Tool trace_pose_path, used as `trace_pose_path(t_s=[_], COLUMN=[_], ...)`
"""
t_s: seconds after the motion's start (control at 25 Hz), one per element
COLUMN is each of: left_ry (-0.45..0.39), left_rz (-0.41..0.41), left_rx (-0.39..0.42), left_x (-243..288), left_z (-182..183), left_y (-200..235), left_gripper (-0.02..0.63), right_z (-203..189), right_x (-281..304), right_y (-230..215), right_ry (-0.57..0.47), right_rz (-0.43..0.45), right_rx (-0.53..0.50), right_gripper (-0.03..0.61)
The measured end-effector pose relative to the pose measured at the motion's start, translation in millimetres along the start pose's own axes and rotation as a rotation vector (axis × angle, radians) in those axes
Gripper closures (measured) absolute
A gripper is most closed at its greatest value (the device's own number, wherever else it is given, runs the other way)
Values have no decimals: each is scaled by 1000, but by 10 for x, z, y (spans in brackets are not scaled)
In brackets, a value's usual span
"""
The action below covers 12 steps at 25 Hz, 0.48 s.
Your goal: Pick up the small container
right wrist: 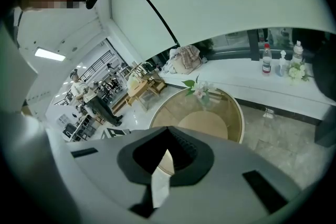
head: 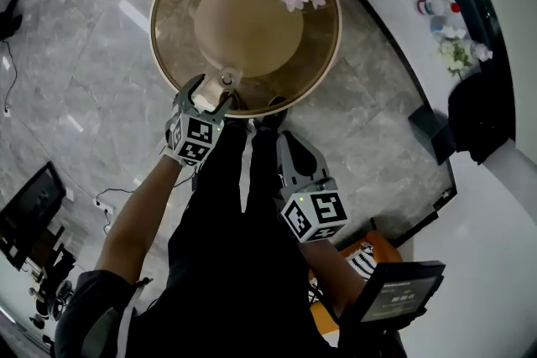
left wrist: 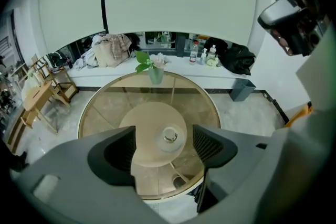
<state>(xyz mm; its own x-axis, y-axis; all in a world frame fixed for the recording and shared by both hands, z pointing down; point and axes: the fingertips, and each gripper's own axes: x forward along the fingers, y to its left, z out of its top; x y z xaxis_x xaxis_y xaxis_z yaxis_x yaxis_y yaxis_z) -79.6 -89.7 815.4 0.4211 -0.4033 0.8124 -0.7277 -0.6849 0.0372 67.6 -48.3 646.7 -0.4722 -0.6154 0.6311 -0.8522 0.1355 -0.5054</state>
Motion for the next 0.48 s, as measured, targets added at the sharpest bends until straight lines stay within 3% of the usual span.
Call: trace_pose_path(t_s=[0.48], left_ry=[79], left_rz=[-37], left_rx=[-2], left_x=[674], left_z=[-319], left_y=[-49], left_gripper=[288], right_z=[-336], right_x=[249], right_y=[-210], right_ry=[56], right_rz=[-24], right_rx=[50], right_gripper=[583])
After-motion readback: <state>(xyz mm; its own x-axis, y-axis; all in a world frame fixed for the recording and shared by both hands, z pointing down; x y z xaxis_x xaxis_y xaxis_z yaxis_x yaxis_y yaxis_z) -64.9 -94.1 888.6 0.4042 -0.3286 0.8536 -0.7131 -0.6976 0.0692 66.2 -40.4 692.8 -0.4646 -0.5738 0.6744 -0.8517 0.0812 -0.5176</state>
